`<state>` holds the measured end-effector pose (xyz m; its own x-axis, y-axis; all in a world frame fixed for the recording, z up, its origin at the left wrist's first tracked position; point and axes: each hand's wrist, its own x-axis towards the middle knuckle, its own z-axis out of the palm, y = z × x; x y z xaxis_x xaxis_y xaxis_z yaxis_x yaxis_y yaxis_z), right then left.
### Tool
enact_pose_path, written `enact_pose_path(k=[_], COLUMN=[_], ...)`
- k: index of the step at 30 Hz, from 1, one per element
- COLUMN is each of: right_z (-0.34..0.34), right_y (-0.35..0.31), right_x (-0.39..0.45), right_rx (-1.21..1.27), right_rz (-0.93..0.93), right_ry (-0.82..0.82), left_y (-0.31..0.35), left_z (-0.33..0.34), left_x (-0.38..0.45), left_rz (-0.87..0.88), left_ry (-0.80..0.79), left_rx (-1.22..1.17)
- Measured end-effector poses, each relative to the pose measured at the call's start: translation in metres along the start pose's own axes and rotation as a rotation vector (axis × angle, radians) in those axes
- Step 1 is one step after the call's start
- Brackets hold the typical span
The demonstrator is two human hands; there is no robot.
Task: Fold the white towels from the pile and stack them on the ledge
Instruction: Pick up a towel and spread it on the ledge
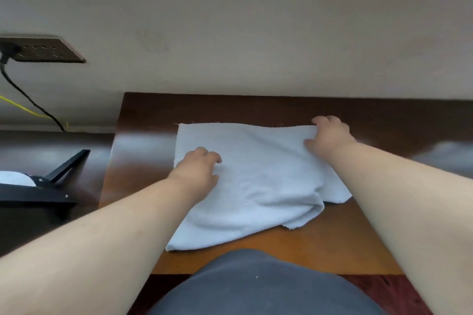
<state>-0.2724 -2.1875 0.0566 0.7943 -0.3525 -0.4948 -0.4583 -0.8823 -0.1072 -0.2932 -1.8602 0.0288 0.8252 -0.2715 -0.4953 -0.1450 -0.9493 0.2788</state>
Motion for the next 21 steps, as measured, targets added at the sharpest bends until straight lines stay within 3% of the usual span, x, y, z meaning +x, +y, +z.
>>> enact_pose_path(k=[6, 9, 11, 14, 16, 19, 21], right_z=[0.019, 0.025, 0.027, 0.030, 0.028, 0.024, 0.018], right_y=[0.056, 0.076, 0.086, 0.097, 0.097, 0.097, 0.098], right_x=[-0.022, -0.029, -0.033, -0.034, -0.038, -0.040, -0.039], right_rx=[0.492, 0.880, 1.065, 0.968, 0.946, 0.807, 0.748], right_rz=[0.347, 0.577, 0.619, 0.544, 0.513, 0.409, 0.336], right_ry=[0.096, -0.026, -0.155, -0.237, -0.330, -0.415, -0.360], left_y=[0.068, 0.098, 0.124, 0.168, 0.198, 0.225, 0.228], left_z=[0.016, 0.017, 0.010, 0.005, 0.008, 0.022, 0.030], left_x=[0.025, 0.037, 0.048, 0.059, 0.057, 0.045, 0.042], left_rz=[0.225, 0.159, 0.082, 0.097, 0.158, 0.140, 0.115], left_ry=[-0.136, -0.198, -0.122, 0.010, -0.054, -0.210, -0.219], left_rx=[0.164, 0.306, 0.308, -0.029, -0.138, -0.053, 0.057])
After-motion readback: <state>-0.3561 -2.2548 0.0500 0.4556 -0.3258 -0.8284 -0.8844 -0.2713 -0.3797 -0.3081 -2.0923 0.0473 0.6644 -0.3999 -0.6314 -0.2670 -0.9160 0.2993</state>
